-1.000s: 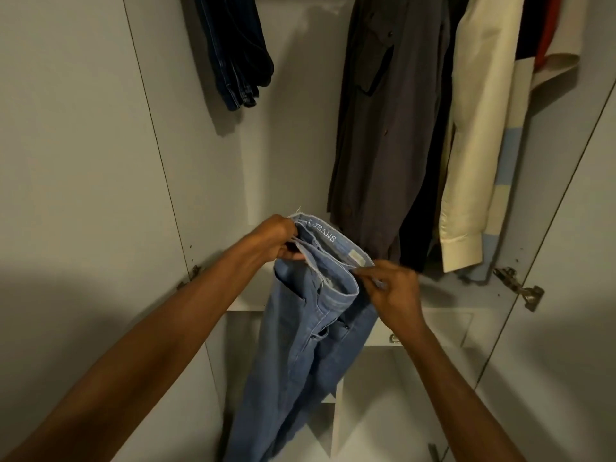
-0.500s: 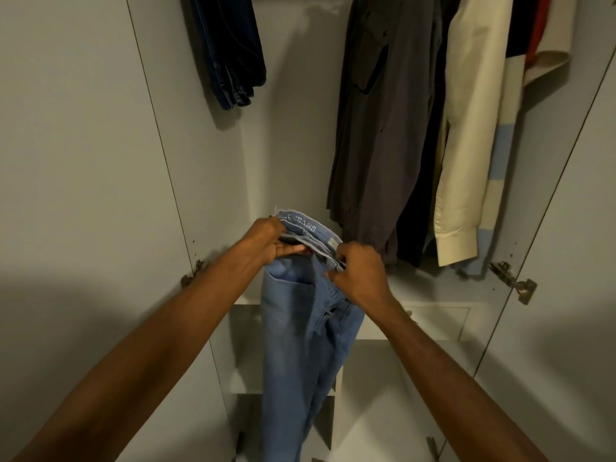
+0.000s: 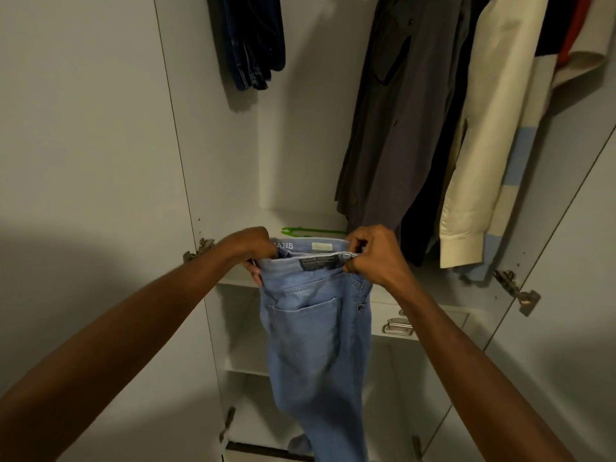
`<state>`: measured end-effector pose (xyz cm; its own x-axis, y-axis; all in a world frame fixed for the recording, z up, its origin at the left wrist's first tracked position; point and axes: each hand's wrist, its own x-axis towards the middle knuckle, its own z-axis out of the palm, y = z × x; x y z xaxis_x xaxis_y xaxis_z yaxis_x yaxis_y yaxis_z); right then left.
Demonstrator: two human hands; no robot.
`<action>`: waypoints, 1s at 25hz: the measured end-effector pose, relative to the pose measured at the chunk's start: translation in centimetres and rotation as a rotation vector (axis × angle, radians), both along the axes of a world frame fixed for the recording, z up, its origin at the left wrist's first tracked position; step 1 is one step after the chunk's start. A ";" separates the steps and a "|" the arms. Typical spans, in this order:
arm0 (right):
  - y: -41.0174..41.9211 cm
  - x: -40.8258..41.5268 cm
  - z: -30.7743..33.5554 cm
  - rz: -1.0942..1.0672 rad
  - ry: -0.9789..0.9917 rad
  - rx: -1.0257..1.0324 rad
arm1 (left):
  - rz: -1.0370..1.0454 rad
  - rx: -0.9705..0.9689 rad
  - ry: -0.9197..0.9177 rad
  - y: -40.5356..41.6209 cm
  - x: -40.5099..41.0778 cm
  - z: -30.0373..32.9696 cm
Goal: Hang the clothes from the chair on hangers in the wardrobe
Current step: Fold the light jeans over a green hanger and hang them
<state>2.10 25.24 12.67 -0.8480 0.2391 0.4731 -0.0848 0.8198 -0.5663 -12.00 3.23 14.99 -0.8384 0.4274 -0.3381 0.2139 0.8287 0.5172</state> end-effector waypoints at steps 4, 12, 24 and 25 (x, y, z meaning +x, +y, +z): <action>2.6 1.2 0.2 0.004 -0.117 -0.225 | 0.052 0.152 -0.032 0.0 1.4 2.1; 0.2 2.8 4.6 0.094 -0.201 -0.338 | -0.056 0.269 -0.053 -3.4 2.7 6.5; -7.6 3.3 8.7 0.032 0.073 -0.550 | -0.152 0.910 0.373 -9.4 2.9 2.3; -7.5 3.5 9.1 0.038 0.118 -0.542 | -0.170 0.977 0.408 -9.4 3.1 2.1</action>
<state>5.63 17.74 21.73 -0.8094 0.4451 0.3832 -0.1970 0.4089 -0.8910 -8.90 -6.17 17.07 -0.7146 0.4831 0.5059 0.5942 0.0376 0.8035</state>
